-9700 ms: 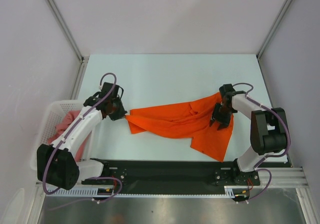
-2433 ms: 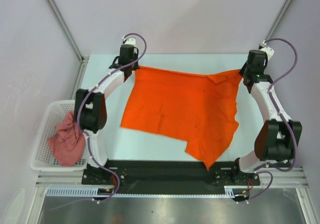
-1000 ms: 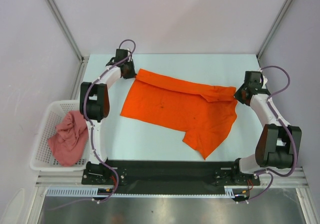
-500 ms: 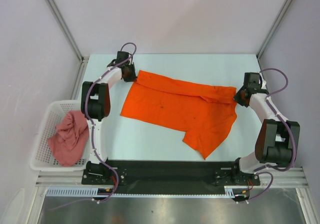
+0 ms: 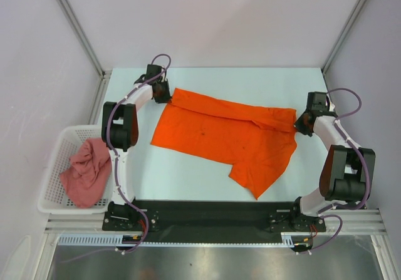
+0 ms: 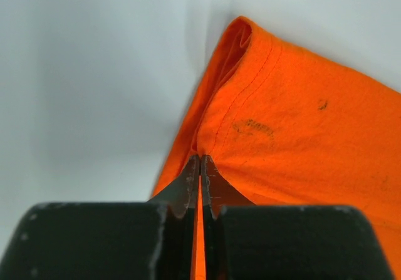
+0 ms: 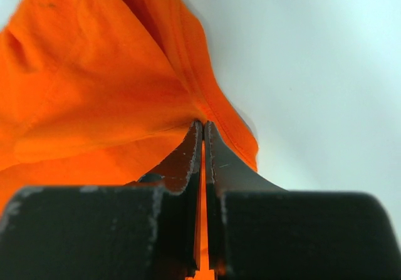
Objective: Fold and stack the t-shirts
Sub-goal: Fold the tshirt
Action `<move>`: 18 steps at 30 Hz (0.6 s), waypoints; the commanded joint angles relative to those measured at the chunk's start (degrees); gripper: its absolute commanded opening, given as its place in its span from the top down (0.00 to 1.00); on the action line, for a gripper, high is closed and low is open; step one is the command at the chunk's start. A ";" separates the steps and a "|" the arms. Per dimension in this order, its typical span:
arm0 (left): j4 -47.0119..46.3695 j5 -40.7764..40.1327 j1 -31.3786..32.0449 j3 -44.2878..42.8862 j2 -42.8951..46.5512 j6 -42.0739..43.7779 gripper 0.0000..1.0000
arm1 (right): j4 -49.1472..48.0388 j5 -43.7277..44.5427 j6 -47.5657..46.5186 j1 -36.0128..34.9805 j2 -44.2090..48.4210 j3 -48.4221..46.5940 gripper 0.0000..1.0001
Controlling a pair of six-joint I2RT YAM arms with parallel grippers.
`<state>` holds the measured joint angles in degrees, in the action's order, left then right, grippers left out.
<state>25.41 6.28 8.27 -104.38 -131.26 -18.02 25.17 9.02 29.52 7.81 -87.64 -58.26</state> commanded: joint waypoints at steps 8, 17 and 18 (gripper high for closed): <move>4.30 -4.44 -0.45 0.84 5.22 -3.68 0.57 | 4.64 -5.14 -2.00 4.31 1.06 -0.35 0.64; -1.22 4.33 0.52 -3.10 3.83 -9.22 0.53 | -4.77 -19.99 -3.51 7.65 -16.06 -16.96 0.37; -2.20 6.18 0.52 -3.63 3.04 -11.14 0.54 | -5.30 -21.92 -3.07 7.65 -18.42 -18.71 0.37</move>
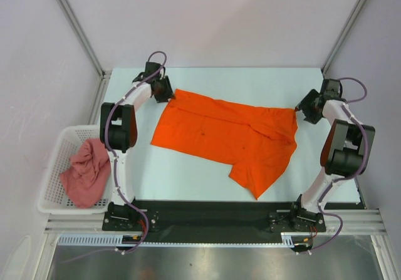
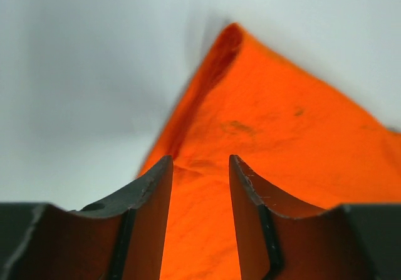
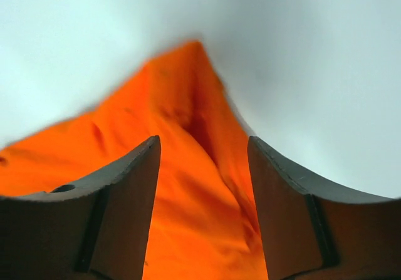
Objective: Fold and stack the t-shirts
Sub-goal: Fold the tshirt
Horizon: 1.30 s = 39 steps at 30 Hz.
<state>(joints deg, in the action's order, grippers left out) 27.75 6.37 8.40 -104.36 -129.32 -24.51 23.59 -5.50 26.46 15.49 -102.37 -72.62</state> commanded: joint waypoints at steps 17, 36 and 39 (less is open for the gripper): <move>-10.78 16.22 -0.23 -12.72 -14.38 -23.56 0.59 | -8.21 -12.43 4.13 0.07 -10.74 -6.13 0.48; -10.52 15.78 -2.43 -10.69 -16.49 -26.73 0.61 | -9.08 7.17 10.98 2.09 -4.78 3.18 1.00; -10.35 15.78 -2.60 -12.18 -17.11 -25.76 0.61 | -10.85 6.02 11.07 2.09 -5.38 3.54 1.00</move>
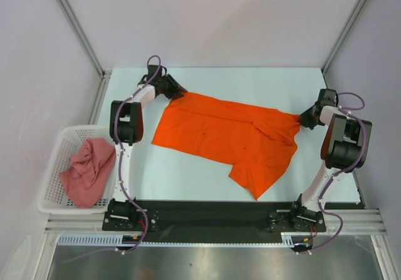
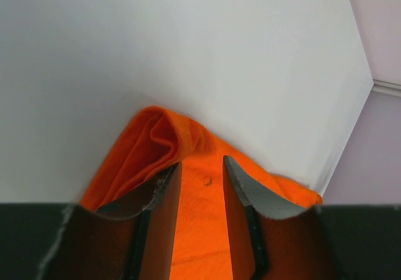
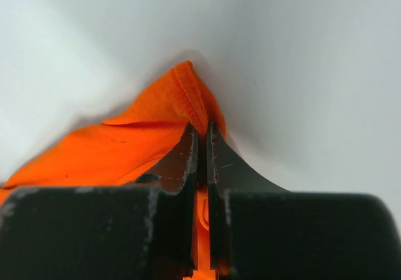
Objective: Fold and stack the t-shirts
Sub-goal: Fold the tshirt
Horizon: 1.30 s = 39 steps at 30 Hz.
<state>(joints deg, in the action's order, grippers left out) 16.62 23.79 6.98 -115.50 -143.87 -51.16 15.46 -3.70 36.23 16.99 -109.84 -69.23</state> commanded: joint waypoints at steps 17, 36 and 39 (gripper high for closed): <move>8.95 -16.59 -0.39 12.74 22.92 22.49 0.47 | 20.13 6.44 -10.65 -1.17 9.02 -9.89 0.33; 12.12 -15.09 0.13 55.12 49.21 14.68 0.58 | 32.11 0.81 -7.93 -25.97 35.92 17.89 0.29; 11.59 -13.69 1.10 53.81 50.71 16.87 0.59 | 27.19 -4.98 -8.19 -19.64 36.02 17.73 0.30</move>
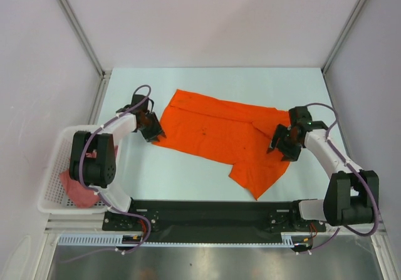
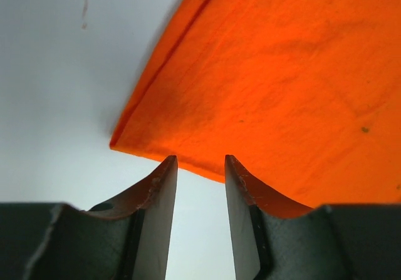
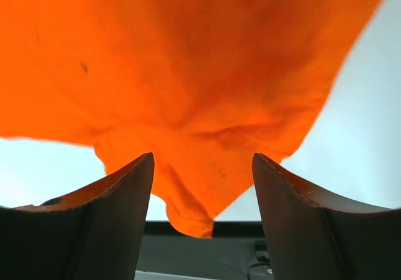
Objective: Fold and stack the t-shirts
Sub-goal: Fold the tshirt
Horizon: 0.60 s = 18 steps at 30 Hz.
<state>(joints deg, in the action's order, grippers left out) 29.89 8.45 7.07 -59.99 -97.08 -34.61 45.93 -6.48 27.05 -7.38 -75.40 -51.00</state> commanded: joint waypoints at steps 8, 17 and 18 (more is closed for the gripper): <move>-6.16 9.92 4.70 -3.65 2.95 0.51 0.59 | -13.32 -7.85 -4.90 4.48 -13.18 -12.26 0.56; -6.16 12.29 7.96 -1.63 5.93 1.12 0.60 | -15.35 -3.63 -2.53 0.17 -26.90 -19.22 0.79; -6.07 12.47 7.96 -1.36 6.46 1.30 0.60 | -15.43 -2.50 -2.09 0.00 -27.43 -19.40 0.80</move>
<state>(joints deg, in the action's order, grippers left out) 24.97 18.90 15.05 -61.58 -94.98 -34.35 31.75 -11.62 23.81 -6.50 -101.58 -68.10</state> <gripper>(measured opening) 0.405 0.211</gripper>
